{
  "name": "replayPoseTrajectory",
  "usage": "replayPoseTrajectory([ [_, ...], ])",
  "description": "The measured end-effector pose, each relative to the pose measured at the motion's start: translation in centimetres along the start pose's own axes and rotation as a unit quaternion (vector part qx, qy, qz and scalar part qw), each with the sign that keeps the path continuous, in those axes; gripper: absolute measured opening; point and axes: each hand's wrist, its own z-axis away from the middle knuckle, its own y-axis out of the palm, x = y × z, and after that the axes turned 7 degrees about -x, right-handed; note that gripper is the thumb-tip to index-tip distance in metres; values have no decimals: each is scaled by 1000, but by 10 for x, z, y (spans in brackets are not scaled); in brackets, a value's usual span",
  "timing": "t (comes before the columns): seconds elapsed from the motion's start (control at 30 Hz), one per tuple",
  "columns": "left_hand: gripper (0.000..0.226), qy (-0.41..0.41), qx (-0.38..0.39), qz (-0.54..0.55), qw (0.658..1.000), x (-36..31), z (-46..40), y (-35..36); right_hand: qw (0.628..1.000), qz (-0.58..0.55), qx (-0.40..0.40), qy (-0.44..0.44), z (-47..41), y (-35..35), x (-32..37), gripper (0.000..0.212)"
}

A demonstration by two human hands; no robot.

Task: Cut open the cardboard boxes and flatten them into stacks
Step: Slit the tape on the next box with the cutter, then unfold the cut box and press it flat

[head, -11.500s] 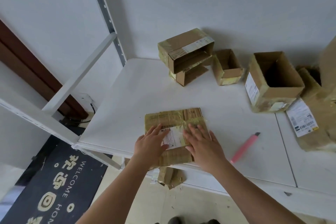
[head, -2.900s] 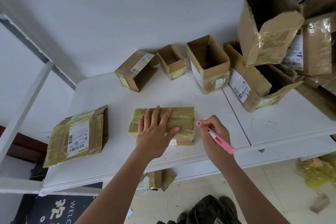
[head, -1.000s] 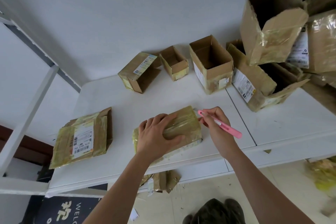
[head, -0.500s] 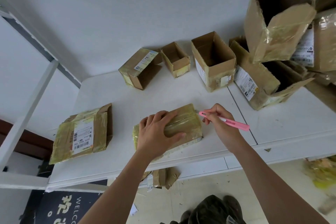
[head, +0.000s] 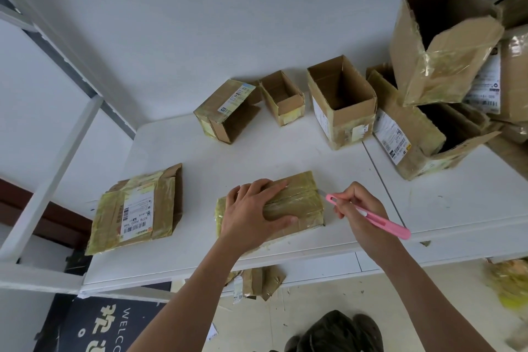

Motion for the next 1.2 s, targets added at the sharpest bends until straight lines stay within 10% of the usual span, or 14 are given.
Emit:
replayPoseTrajectory([
  [0.53, 71, -18, 4, 2, 1000, -2, -5, -4, 1000, 26, 9, 5, 22, -18, 1, 22],
  [0.7, 73, -165, -71, -6, 984, -3, -12, -8, 994, 86, -35, -55, 13, -13, 7, 18],
  [0.83, 72, -267, -84, 24, 960, 3, -10, -14, 917, 367, -32, -152, -15, -22, -28, 14],
  [1.07, 58, -329, -6, 209, 921, 27, -7, -38, 783, 611, 110, 28, -35, -2, -19, 64],
  [1.2, 53, -354, 38, 244, 902, 35, -3, -50, 910, 399, 113, -19, -28, 47, 13, 49],
])
